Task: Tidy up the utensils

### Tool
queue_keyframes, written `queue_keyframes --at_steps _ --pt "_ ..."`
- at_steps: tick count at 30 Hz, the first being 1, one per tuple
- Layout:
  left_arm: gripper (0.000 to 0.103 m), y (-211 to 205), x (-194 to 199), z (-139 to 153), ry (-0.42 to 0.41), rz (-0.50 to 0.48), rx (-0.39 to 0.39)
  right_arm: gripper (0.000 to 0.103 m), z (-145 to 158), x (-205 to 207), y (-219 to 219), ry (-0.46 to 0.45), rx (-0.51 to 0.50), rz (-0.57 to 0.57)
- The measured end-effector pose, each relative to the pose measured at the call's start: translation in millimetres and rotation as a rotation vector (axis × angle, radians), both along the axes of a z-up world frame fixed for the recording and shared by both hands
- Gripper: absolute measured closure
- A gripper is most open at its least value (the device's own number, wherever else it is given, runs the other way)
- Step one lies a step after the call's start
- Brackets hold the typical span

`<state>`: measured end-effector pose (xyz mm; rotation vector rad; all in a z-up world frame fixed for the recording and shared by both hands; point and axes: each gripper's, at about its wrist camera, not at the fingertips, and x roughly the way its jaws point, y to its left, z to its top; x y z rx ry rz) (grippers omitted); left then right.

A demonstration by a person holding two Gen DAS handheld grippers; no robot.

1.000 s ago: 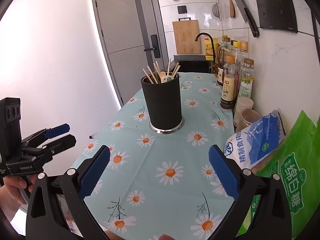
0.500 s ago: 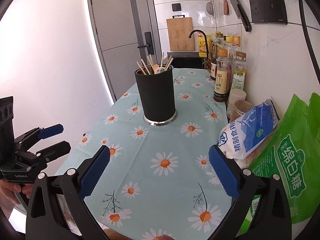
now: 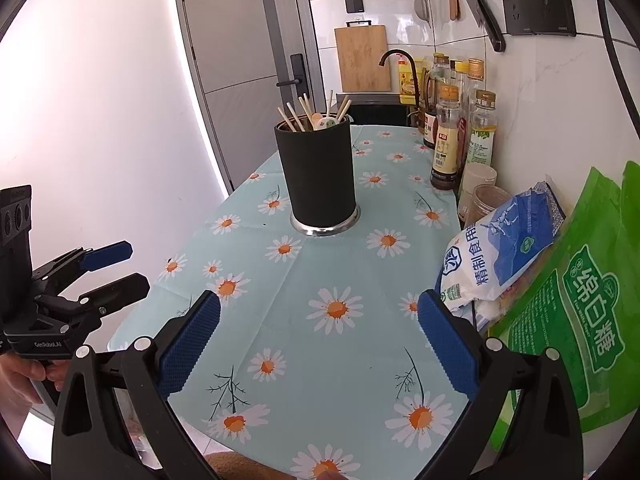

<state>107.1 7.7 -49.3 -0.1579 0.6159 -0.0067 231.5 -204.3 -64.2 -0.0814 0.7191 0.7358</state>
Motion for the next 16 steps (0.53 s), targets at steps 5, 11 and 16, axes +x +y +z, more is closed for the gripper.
queue_keyframes --at_steps 5,11,16 --pt "0.017 -1.6 -1.7 0.0 -0.007 -0.009 -0.004 0.005 -0.8 -1.0 0.7 0.002 -0.003 -0.003" --pt "0.017 0.2 -1.7 -0.2 0.003 -0.007 -0.011 0.005 -1.6 -2.7 0.9 0.006 -0.003 -0.005" --pt "0.017 1.0 -3.5 -1.8 0.008 -0.003 -0.013 0.005 -2.8 -2.4 0.5 0.012 -0.001 -0.009"
